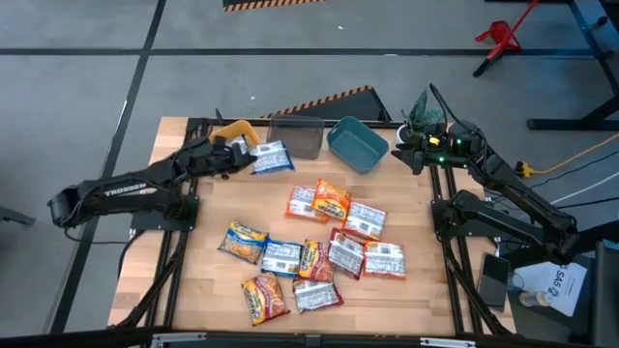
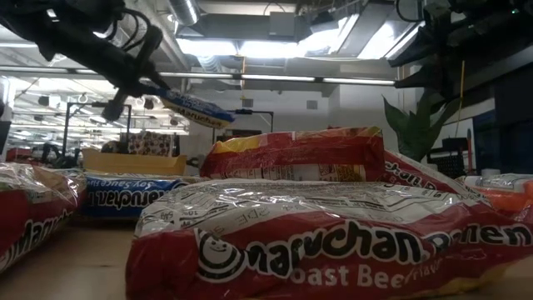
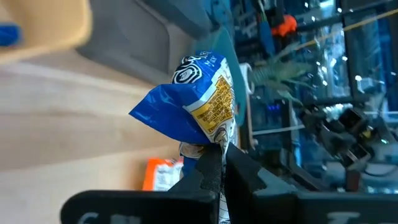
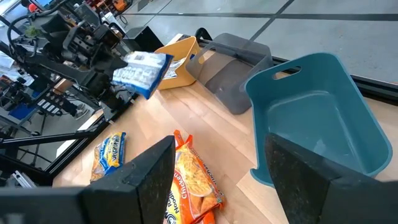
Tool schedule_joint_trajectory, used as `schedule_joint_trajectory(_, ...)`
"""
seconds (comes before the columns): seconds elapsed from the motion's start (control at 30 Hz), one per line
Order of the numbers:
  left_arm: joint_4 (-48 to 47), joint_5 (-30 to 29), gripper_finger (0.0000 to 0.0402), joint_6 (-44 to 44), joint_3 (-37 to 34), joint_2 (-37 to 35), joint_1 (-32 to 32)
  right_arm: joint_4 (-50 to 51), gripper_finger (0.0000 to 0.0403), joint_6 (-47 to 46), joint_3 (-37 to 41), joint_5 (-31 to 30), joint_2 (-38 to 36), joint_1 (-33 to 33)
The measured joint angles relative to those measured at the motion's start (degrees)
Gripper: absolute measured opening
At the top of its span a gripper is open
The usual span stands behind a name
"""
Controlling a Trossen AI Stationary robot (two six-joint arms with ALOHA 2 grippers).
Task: Sort Maruchan noodles
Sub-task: Put the blue noodle pack into the yellow bin
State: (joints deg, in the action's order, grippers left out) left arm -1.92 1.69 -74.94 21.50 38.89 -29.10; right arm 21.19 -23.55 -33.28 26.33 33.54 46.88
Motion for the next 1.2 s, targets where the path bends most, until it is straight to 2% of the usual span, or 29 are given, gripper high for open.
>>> schedule_joint_trajectory(0.23, -8.7, -3.7, 0.0, 2.1, 0.0, -7.4, -5.7, 0.0, 0.0234, 0.0, 0.0, 0.0, 0.0, 0.0)
schedule_joint_trajectory(0.43, -17.5, -9.7, 0.0, 3.9, 0.0, -10.6, -9.6, 0.0, 0.0234, 0.0, 0.0, -1.7, 0.0, 0.0)
schedule_joint_trajectory(0.8, -21.5, -11.8, 0.0, 7.2, 0.0, -9.6, -16.6, 0.0, 0.0234, 0.8, 0.0, -1.9, 0.0, 0.0)
schedule_joint_trajectory(0.97, -24.1, -11.1, 0.0, 9.3, 0.0, -8.1, -19.5, 0.0, 0.0234, 1.4, 0.0, -1.9, 0.0, 0.0)
schedule_joint_trajectory(1.2, -22.8, -9.0, 0.0, 11.2, 0.0, -4.6, -22.4, 0.0, 0.0234, 1.5, 0.0, -3.2, 0.0, 0.0)
